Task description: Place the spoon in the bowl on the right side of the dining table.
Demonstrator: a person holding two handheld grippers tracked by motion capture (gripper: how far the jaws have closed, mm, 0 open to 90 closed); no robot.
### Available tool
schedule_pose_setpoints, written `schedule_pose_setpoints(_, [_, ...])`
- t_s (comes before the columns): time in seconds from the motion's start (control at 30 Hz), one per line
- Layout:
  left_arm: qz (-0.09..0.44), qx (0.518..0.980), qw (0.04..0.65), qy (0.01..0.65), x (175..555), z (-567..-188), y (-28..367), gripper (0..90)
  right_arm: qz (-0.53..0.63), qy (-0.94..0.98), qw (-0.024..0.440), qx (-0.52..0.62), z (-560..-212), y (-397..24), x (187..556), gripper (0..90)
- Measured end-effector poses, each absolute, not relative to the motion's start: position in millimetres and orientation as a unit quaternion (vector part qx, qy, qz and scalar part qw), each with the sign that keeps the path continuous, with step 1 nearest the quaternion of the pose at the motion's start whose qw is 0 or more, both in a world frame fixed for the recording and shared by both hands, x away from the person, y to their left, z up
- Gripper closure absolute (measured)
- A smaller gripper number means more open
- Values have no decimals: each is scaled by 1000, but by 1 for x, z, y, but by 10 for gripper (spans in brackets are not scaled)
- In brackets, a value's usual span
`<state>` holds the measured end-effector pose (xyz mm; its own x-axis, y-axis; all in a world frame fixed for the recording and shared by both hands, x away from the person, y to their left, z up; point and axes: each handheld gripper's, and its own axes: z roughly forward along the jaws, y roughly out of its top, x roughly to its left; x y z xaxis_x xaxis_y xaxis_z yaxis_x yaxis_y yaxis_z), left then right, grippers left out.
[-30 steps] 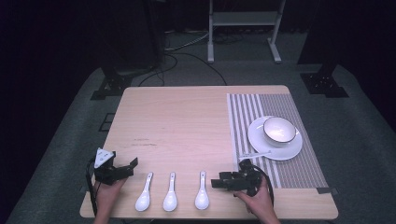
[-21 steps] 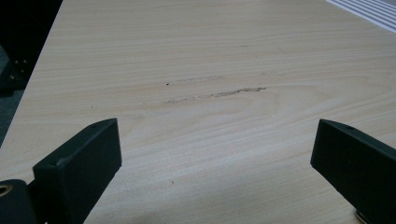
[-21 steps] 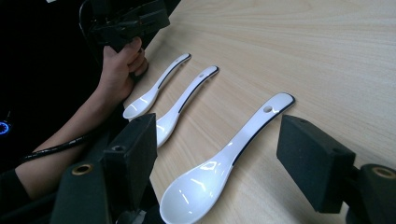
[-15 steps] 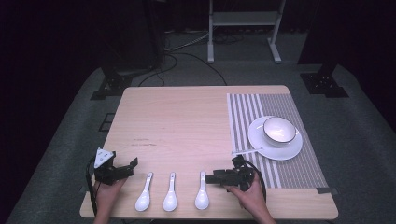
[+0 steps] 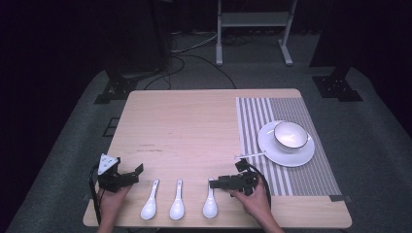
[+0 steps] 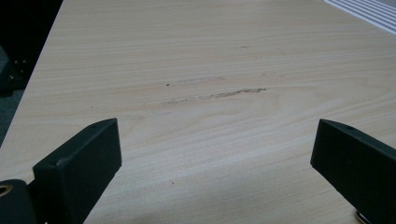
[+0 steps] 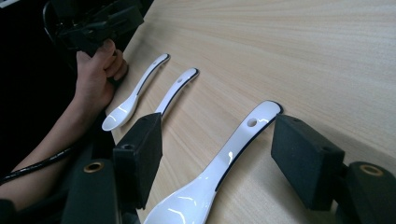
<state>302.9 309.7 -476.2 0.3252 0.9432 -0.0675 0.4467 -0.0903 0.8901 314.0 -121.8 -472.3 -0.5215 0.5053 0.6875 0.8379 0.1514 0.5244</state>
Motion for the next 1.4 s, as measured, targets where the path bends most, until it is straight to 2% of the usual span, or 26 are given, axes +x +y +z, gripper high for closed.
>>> schedule_pose_setpoints(0.33, [282, 682, 443, 509, 304, -476, 310, 5, -446, -748, 161, -464, -477, -114, 314, 401])
schedule_pose_setpoints(0.67, [280, 682, 444, 510, 303, -476, 310, 6, -435, -756, 125, -474, -476, -107, 313, 449])
schedule_pose_setpoints(1.23, [281, 681, 444, 509, 303, -476, 310, 6, -386, -797, -5, -464, -471, -79, 302, 557])
schedule_pose_setpoints(1.4, [281, 680, 446, 509, 303, -476, 310, 5, -352, -819, -63, -448, -468, -64, 296, 608])
